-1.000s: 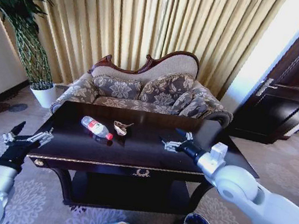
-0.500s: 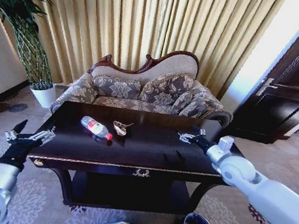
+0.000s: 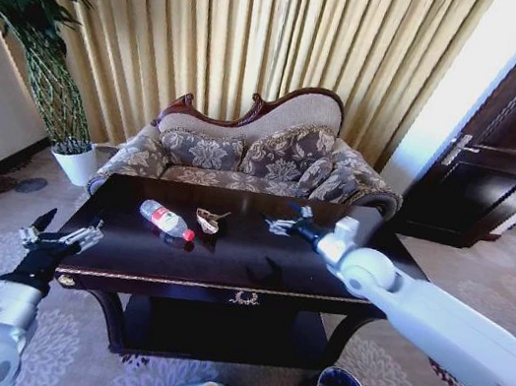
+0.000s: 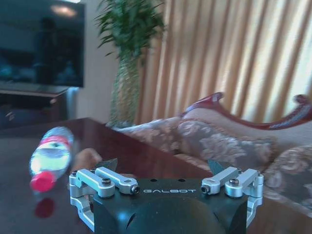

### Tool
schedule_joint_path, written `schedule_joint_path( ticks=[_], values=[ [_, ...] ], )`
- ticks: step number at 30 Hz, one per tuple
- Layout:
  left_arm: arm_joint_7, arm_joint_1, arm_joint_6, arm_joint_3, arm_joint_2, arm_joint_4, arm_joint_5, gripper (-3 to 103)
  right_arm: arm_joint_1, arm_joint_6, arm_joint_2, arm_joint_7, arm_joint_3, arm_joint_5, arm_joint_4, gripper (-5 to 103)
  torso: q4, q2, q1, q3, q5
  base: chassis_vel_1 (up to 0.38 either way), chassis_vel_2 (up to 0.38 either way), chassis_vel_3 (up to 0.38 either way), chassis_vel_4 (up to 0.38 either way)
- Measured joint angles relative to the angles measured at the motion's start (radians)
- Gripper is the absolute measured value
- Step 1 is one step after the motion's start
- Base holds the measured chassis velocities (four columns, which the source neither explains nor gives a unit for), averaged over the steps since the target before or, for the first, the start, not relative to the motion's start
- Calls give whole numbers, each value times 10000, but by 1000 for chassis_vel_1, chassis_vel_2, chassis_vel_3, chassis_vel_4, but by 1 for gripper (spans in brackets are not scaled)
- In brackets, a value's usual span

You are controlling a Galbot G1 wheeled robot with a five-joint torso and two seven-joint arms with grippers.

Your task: Move to the front of the table and place the trash on the table into the trash bin.

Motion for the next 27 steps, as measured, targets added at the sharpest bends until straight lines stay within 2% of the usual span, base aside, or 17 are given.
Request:
schedule_joint_path(
  ticks=[1, 2, 4, 11, 14, 27],
  values=[
    [0, 0, 0, 0, 0, 0, 0, 100, 0, 0, 0, 0, 0, 0, 0, 100, 0, 0, 0, 0, 0, 0, 0, 0, 0],
    [1, -10, 0, -2, -12, 0, 4, 100, 380, -363, 238, 13, -299, -11, 95, 100, -1, 0, 0, 0, 0, 0, 0, 0, 0],
    [3, -17, 0, -2, -36, 0, 16, 100, 806, -626, 566, 87, -677, -20, 93, 100, -2, 0, 0, 0, 2, 0, 0, 0, 0],
    [6, -16, 0, -11, -75, 0, 117, 100, 1830, -721, 1466, 315, -1664, 60, -396, 100, -1, 0, 0, 0, 0, 0, 0, 0, 0],
    [4, -11, 0, -27, -129, 0, 177, 100, 2162, -904, 2315, 388, -2070, 127, -662, 100, 1, 0, 0, 0, 1, 0, 0, 0, 0],
    [6, 16, -11, -49, -490, 0, 239, 100, 2356, -1070, 3755, 689, -2593, 77, -1500, 100, 1, 0, 0, 0, 1, 0, 0, 0, 0]
  ],
)
